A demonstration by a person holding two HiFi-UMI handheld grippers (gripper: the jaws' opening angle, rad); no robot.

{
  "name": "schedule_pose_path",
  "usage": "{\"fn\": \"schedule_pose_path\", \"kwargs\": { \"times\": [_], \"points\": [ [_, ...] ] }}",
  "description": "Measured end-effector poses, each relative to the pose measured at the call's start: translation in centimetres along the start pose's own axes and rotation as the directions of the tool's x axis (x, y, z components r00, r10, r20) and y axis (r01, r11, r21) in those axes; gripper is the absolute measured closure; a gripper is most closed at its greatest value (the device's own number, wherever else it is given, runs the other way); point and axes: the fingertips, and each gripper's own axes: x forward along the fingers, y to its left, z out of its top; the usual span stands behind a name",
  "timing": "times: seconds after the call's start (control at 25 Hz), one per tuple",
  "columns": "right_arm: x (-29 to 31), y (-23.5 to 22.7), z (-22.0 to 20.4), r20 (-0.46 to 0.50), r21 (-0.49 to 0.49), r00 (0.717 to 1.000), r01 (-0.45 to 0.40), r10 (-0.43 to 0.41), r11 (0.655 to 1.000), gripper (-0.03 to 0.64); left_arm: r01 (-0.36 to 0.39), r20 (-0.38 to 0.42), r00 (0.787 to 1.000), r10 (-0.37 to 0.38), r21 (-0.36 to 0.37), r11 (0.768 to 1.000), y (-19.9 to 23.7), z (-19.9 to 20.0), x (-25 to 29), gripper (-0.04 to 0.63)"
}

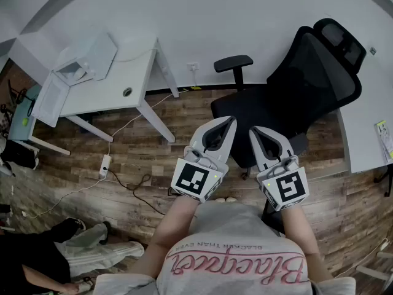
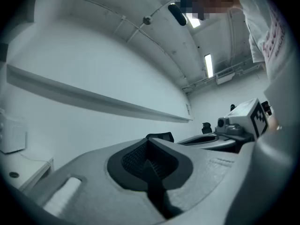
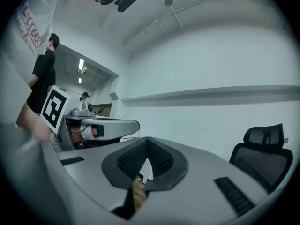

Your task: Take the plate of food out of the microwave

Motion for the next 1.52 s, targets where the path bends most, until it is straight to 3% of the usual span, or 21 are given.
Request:
{"fn": "schedule_pose_path", "kwargs": {
  "times": [0.44,0.68,1.0,1.52],
  "points": [
    [-1.4,-0.5,0.5,0.029,0.007,0.999,-0.038,0.038,0.999,0.606,-0.031,-0.009,0.999,0.031,0.041,0.999,-1.8,0.4,0.1,0.591],
    [-0.9,-0.5,-0.1,0.038,0.018,0.995,-0.097,0.096,0.995,0.606,-0.088,-0.023,0.996,0.089,0.046,0.995,-1.7,-0.2,-0.4,0.591],
    [2.2,2.5,0.1,0.069,0.079,0.971,-0.235,0.23,0.969,0.606,-0.222,-0.051,0.974,0.223,0.029,0.975,1.7,-1.1,-3.4,0.59],
    [8.4,10.3,0.3,0.06,0.062,0.948,-0.317,0.314,0.946,0.604,-0.339,-0.054,0.939,0.339,0.02,0.941,9.5,-1.7,-11.0,0.591]
  ]
}}
